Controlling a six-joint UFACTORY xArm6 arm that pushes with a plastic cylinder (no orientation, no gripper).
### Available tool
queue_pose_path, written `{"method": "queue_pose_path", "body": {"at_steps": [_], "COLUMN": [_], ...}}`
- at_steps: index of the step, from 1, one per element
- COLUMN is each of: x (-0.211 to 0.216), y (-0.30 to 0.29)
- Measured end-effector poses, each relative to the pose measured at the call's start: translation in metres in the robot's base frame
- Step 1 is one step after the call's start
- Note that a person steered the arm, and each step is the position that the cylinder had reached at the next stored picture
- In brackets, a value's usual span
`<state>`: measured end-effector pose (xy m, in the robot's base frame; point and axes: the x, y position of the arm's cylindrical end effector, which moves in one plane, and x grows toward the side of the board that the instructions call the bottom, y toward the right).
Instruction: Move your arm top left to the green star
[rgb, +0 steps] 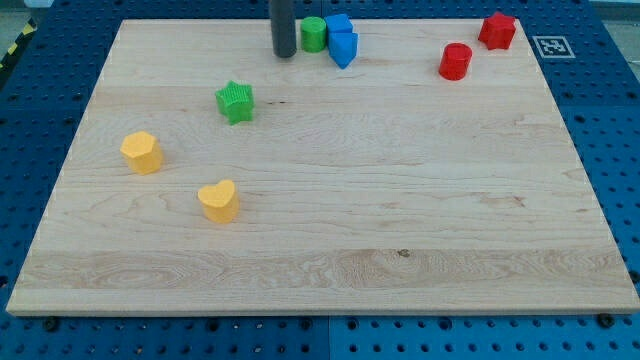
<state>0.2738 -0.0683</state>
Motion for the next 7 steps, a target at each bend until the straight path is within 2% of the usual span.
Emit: {"method": "queue_pose_path", "body": {"at_steps": [2,5,7], "x": [0.006,0.006,0.006], "y": [-0.021,-0.083,-0.086]}}
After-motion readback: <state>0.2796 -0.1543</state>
